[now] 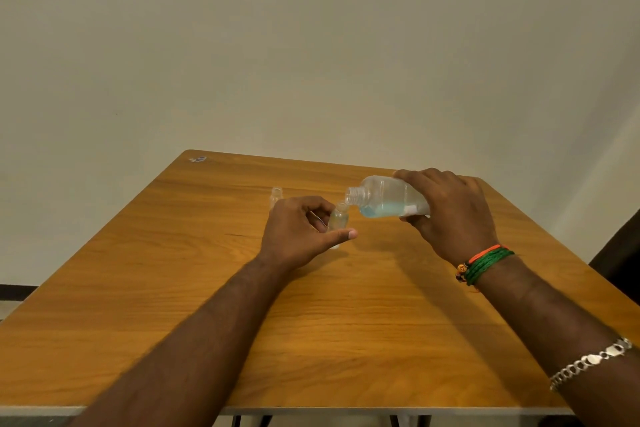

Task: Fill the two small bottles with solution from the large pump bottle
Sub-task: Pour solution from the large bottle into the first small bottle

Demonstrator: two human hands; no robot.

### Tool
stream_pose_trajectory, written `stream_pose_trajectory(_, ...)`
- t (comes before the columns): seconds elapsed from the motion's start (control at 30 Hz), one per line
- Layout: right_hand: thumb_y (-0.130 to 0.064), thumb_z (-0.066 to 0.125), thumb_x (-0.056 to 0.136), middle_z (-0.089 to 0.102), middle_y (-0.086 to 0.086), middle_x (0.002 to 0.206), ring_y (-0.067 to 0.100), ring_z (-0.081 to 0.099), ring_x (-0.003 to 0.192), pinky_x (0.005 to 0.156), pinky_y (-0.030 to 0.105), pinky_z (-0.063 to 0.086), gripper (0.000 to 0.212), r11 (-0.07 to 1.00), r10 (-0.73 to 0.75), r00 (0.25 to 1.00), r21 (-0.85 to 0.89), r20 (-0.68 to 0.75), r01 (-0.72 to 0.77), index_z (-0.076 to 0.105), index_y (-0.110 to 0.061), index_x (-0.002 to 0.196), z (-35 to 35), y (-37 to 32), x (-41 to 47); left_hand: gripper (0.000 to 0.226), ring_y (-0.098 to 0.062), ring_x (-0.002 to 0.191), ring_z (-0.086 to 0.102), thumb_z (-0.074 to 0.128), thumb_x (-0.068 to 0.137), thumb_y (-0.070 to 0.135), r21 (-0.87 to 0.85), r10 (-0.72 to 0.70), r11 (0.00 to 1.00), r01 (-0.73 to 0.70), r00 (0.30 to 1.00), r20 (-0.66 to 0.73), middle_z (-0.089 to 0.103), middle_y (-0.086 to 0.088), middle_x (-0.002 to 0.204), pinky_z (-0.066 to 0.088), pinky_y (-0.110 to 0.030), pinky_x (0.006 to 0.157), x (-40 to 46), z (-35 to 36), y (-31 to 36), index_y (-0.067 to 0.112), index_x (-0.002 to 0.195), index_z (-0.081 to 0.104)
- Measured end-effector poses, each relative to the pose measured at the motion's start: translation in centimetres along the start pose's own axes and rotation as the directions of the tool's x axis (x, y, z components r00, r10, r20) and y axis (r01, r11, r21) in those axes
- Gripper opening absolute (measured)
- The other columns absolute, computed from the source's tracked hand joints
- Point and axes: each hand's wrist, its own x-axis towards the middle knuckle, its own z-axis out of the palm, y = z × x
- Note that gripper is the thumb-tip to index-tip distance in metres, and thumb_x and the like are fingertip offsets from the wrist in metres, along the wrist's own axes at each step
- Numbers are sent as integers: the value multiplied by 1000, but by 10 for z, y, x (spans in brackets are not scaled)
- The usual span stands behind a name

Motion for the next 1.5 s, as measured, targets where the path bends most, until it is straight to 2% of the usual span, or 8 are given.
stream_pose_trajectory(0.53,-29,90,70,69,-1,117,26,63,105,90,45,44,70,1000,13,1000,10,17,-13,58,-29,132,-1,-2,1,48,-12,71,72,98,64,54,-3,-10,1000,10,1000,5,78,10,82,64,-34,64,0,-1,1,22,98,84)
stream_pose_trajectory(0.8,-28,89,70,69,-1,116,27,63,104,90,45,44,69,1000,14,1000,1,13,-14,58,-29,131,-1,-2,1,38,-11,70,72,99,64,51,-8,11,1000,-11,1000,-4,76,13,79,63,-33,63,0,-2,4,39,90,75)
stream_pose_trajectory(0.97,-28,90,69,69,-1,115,26,64,102,89,46,45,69,1000,4,1000,-13,5,-4,59,-29,131,-2,-2,2,44,-12,71,72,100,63,51,-1,-4,1000,4,1000,-6,77,10,81,64,-36,65,0,-2,3,28,95,81)
stream_pose_trajectory(1.23,-28,89,70,69,-2,115,26,63,103,89,45,44,69,1000,2,1000,-11,8,-2,58,-30,132,-2,-3,2,42,-12,71,73,99,63,53,4,5,1000,-5,1000,-8,76,12,80,64,-33,65,-1,-2,3,35,94,76)
stream_pose_trajectory(1.43,-29,88,71,68,-2,116,26,63,104,90,45,44,68,1000,-4,1000,-15,15,5,58,-30,132,-2,-3,2,46,-10,70,73,99,63,53,9,7,1000,-7,1000,-15,75,12,80,64,-32,65,-1,-3,3,29,97,78)
stream_pose_trajectory(1.5,-29,89,71,69,-1,116,26,63,104,89,46,45,68,1000,-5,1000,-13,13,5,58,-30,132,-2,-3,3,44,-10,70,72,99,63,53,7,5,1000,-4,1000,-15,75,14,79,64,-31,64,-1,-3,3,33,95,76)
